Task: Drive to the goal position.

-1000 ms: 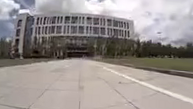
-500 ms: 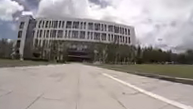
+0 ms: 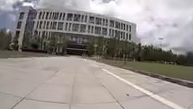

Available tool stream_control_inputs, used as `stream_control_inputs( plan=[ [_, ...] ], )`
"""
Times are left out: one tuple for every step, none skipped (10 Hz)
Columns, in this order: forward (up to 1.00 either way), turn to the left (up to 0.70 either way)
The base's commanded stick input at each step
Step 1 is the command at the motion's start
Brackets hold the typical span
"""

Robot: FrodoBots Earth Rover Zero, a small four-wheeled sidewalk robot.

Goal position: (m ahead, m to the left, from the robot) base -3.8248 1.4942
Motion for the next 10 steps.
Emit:
stream_control_inputs(
  plan=[
    [0.7, 0.07],
    [0.7, 0.27],
    [0.7, 0.36],
    [0.7, 0.36],
    [0.7, 0.31],
    [0.7, 0.2],
    [0.7, 0.1],
    [0.7, 0.01],
    [0.7, 0.01],
    [0.7, 0.01]
  ],
)
